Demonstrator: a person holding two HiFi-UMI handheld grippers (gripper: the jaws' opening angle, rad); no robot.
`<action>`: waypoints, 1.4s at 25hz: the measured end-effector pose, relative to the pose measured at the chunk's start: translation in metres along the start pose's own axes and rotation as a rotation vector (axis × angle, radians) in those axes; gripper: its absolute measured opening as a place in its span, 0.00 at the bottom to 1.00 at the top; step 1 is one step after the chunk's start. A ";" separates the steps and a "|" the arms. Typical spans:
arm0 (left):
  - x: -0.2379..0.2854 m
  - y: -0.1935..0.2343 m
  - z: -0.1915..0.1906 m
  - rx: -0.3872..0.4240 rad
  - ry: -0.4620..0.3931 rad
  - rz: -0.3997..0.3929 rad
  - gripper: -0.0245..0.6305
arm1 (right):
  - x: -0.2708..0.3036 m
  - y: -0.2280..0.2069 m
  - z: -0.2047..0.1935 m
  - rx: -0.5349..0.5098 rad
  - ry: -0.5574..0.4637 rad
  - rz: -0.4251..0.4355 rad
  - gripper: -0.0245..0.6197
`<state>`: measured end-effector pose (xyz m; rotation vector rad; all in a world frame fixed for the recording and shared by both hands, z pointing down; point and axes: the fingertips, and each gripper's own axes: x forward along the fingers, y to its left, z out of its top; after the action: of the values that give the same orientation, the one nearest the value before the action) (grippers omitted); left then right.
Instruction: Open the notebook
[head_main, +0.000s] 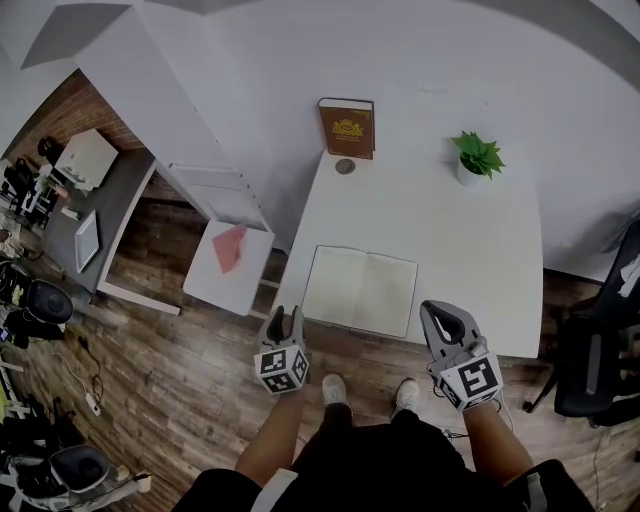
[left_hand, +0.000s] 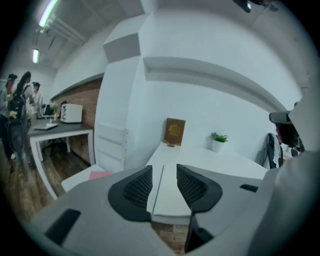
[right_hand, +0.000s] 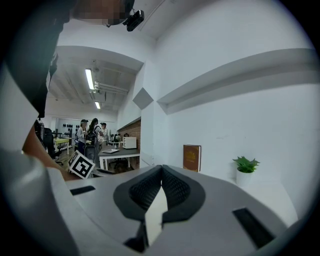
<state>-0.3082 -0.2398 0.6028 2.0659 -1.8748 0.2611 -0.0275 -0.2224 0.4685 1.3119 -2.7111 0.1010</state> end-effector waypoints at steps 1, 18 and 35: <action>-0.001 -0.012 0.016 0.039 -0.034 -0.027 0.26 | 0.000 0.001 0.001 0.002 -0.004 -0.001 0.04; -0.023 -0.167 0.105 0.280 -0.213 -0.390 0.05 | -0.018 -0.011 0.013 -0.057 -0.001 -0.063 0.04; -0.033 -0.196 0.108 0.293 -0.222 -0.497 0.05 | -0.029 -0.018 0.027 -0.146 -0.039 -0.144 0.04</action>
<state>-0.1272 -0.2349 0.4668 2.7771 -1.4255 0.1936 0.0018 -0.2146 0.4374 1.4729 -2.5883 -0.1347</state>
